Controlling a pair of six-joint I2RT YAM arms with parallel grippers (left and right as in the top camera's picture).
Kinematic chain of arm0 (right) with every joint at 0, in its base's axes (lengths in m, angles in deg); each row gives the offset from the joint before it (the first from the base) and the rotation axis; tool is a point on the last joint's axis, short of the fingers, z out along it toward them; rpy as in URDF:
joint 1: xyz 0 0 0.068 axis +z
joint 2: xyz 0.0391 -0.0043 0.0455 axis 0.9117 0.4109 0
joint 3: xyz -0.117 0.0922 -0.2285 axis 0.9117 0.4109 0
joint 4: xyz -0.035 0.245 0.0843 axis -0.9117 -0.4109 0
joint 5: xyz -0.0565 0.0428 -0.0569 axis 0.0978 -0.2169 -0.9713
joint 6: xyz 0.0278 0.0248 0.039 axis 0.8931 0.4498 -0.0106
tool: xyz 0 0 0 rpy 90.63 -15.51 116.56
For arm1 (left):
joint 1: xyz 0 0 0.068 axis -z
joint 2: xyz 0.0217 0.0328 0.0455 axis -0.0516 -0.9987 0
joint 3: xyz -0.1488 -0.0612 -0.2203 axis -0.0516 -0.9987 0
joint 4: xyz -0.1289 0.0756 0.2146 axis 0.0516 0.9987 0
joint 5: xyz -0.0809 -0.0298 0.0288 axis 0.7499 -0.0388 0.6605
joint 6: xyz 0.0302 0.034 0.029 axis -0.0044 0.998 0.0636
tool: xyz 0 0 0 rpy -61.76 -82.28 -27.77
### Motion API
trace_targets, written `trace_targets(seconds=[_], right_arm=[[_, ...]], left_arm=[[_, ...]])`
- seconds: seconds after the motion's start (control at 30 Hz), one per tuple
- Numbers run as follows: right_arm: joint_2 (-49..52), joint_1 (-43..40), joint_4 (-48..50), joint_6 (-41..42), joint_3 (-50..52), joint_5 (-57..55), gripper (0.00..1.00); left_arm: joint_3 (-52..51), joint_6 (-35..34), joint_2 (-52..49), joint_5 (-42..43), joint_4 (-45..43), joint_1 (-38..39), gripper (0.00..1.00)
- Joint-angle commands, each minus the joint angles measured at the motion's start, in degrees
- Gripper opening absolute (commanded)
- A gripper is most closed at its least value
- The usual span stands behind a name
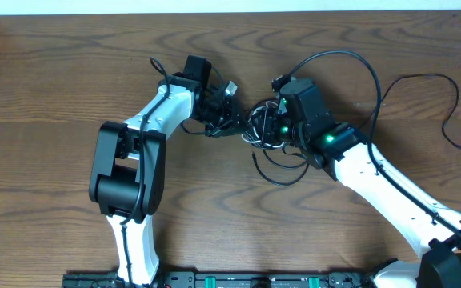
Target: Untangle cables
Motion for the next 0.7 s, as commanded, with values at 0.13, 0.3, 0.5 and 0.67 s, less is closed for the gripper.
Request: trace_targets(seconds=[0.13, 0.3, 0.5, 0.67], right_arm=[[0.2, -2.16, 1.01, -7.52, -0.37, -2.49, 0.21], [0.22, -4.83, -0.5, -12.41, -0.37, 0.39, 0.2], [1.57, -6.08, -2.16, -15.04, -0.37, 5.99, 0.2], [5.57, -6.1, -2.05, -14.99, -0.37, 5.46, 0.19]], left_arm=[[-0.02, 8.83, -0.98, 23.15, -1.97, -2.08, 0.08], [-0.02, 15.21, -1.01, 26.86, -2.29, -1.92, 0.07], [-0.02, 19.5, -0.98, 35.85, -5.07, -1.9, 0.08], [-0.02, 19.52, -1.01, 35.85, -5.73, -1.9, 0.08]])
